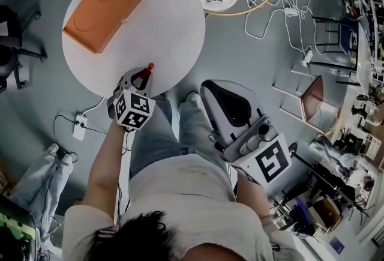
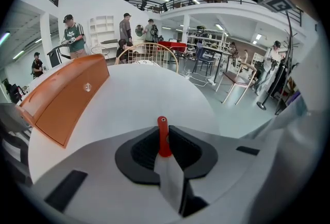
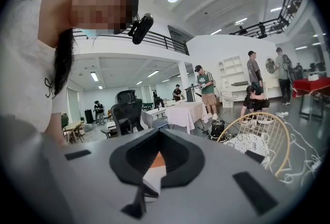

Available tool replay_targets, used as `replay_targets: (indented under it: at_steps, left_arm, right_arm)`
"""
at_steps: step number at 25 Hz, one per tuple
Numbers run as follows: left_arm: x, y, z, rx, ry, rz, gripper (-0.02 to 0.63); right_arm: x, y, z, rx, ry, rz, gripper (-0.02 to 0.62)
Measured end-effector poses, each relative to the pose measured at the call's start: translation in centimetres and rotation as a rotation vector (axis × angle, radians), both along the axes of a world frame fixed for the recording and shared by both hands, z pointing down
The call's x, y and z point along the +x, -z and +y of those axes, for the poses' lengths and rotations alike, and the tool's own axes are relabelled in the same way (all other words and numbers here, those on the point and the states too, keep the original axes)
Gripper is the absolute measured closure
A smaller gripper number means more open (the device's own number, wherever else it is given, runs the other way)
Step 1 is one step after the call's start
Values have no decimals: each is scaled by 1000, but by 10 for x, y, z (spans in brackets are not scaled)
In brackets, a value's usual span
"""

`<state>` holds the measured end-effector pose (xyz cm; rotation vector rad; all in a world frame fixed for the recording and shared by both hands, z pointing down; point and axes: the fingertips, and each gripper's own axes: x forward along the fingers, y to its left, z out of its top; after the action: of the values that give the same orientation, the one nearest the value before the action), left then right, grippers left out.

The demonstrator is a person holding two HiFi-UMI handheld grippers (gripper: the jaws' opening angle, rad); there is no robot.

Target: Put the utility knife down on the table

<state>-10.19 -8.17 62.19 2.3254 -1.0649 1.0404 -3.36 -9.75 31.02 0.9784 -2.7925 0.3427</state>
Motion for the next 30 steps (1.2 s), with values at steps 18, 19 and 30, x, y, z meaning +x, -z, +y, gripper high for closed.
replay_targets:
  at_steps: [18, 19, 30]
  left_arm:
    - [0, 7, -10, 21, -2, -10, 540]
    - [0, 9, -11, 27, 2, -10, 541]
    - [3, 48, -6, 90, 116, 11, 595]
  right_arm:
    - [1, 3, -2, 11, -3, -2, 586]
    - [1, 4, -1, 16, -1, -4, 586]
    - [9, 17, 10, 20, 94, -45, 586]
